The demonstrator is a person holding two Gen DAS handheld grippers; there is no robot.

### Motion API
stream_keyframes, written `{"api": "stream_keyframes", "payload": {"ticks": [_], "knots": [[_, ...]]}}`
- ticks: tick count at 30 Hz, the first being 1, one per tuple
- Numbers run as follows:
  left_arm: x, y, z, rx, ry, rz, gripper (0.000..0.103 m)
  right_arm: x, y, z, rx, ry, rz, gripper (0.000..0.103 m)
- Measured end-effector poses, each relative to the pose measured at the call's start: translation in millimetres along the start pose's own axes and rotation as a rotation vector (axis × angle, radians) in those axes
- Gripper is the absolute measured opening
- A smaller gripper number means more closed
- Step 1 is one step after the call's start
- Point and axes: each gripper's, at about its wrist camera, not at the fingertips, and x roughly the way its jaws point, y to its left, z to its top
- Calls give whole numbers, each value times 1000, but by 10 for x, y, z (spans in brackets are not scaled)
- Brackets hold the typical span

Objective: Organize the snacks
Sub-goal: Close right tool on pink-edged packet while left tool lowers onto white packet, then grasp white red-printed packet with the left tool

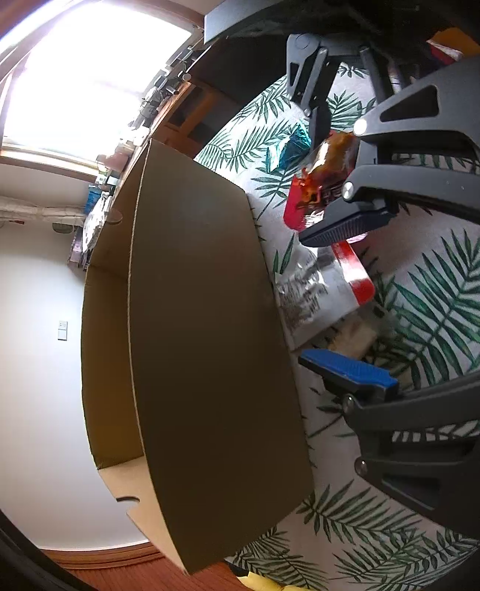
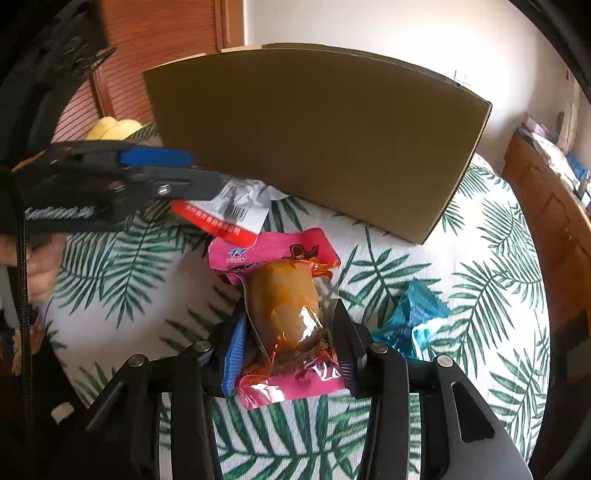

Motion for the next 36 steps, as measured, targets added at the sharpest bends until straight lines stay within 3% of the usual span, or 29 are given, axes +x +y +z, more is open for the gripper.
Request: {"api": "stream_keyframes", "payload": {"ticks": [10,19,28,31,36], "knots": [[259,-165,66,20,51,59,59,-43,-103,-114,27,-39,-63,44],[500,-339,114,18,92,97,68,-55,-108,-176,42,-63,-57,47],[633,-280,164,-34,116,102,77,-82,-137,-242,51,-79,-67,47],[627,-279,162,-28,116,104,77,-89,-118,-247,51,-81,-72,47],[534,-330,108,2,94,79,60,-104,-59,-251,34,-87,-97,48]]}}
